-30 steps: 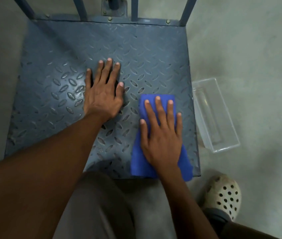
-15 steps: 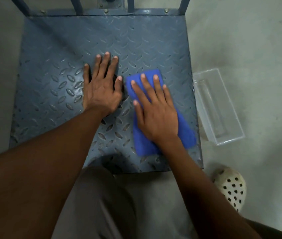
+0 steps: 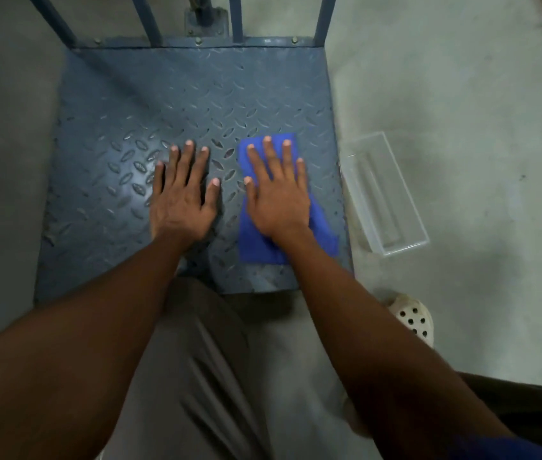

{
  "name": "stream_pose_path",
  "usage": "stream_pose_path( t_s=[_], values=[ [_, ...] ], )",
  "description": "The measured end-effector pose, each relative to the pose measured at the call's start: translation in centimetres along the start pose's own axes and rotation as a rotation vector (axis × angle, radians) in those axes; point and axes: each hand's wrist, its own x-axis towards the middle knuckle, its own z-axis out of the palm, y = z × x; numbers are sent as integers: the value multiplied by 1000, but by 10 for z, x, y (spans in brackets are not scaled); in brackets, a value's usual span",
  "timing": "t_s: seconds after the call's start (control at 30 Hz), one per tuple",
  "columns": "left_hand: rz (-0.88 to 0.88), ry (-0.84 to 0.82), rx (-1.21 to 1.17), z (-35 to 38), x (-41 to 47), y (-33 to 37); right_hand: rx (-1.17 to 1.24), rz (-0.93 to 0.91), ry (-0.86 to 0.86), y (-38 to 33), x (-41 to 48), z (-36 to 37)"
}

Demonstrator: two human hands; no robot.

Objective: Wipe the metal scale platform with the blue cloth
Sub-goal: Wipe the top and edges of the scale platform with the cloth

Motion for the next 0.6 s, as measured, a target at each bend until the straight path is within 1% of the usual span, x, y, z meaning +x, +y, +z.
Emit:
stream_pose_path(
  t_s=[0.03,0.07,0.1,0.23,0.4,0.47,0.53,0.6],
  values=[
    [9,9,-6,-1,-6,-3,17,-83,-17,-10,-15,1],
    [22,12,-12,-1,-12,-7,32,-123,-20,-16,-33,1],
    [32,8,-16,-2,-17,-10,41,-126,-12,-17,-52,1],
    [13,-45,-12,-8,-26,-11,26,-25,31,18,-113,-6],
    [4,-54,8,-13,-25,-8,-19,79,49,62,-134,-17],
    [2,-58,14,-13,-25,-8,-49,114,60,60,-135,-14],
    [-3,-55,31,-11,-24,-7,-64,216,109,45,-126,-8],
    [-3,-50,28,-11,-25,-7,-14,326,144,22,-104,-3]
  ],
)
